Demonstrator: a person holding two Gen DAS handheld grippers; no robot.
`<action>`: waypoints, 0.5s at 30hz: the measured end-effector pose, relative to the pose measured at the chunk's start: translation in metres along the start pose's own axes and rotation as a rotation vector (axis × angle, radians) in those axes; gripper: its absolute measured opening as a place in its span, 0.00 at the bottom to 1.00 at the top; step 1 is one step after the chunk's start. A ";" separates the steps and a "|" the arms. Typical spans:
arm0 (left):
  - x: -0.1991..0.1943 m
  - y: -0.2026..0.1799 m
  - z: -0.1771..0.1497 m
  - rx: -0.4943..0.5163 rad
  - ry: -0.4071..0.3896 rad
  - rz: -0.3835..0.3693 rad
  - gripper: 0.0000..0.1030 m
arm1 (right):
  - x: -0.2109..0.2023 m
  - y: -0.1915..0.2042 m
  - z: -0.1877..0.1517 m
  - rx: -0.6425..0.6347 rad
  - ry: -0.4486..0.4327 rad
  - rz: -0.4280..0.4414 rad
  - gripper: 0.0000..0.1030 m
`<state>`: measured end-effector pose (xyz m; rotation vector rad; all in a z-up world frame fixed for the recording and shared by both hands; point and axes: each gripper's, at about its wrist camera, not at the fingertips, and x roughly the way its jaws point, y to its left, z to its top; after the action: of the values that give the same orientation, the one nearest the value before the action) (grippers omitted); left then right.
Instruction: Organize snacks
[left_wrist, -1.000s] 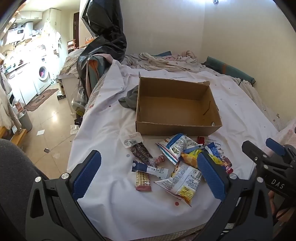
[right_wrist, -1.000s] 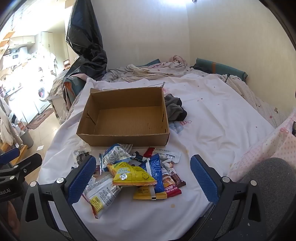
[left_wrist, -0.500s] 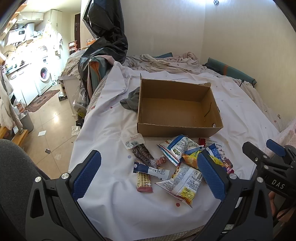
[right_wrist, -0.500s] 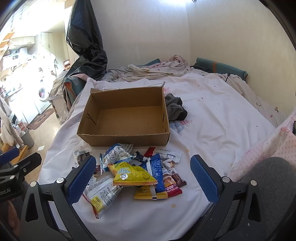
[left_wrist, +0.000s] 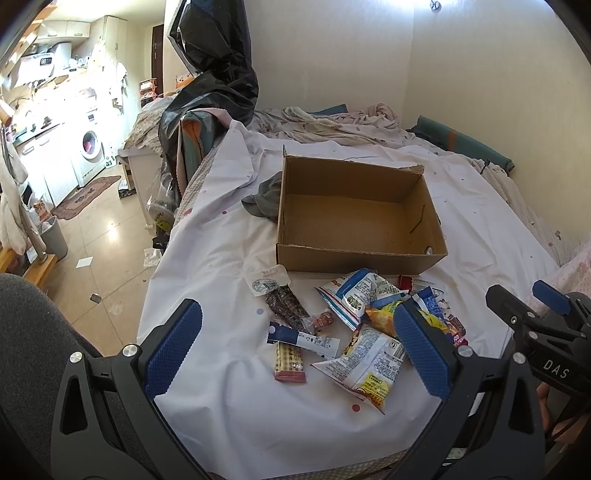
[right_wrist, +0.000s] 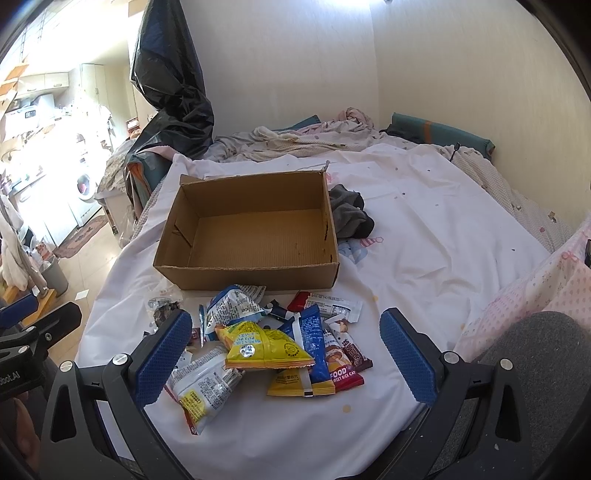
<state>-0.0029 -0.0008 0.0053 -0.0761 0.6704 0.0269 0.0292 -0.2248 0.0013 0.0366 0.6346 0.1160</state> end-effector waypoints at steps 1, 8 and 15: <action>-0.001 0.000 0.000 -0.001 0.000 0.000 0.99 | 0.000 0.000 0.000 0.000 0.000 0.000 1.00; 0.000 0.001 0.000 0.000 0.000 -0.001 0.99 | 0.000 0.000 0.000 -0.001 0.000 0.000 1.00; 0.002 0.003 -0.001 -0.009 0.004 0.001 0.99 | 0.000 0.001 -0.002 -0.008 0.001 -0.003 1.00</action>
<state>-0.0022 0.0017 0.0035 -0.0846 0.6743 0.0312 0.0281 -0.2243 -0.0006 0.0284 0.6351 0.1156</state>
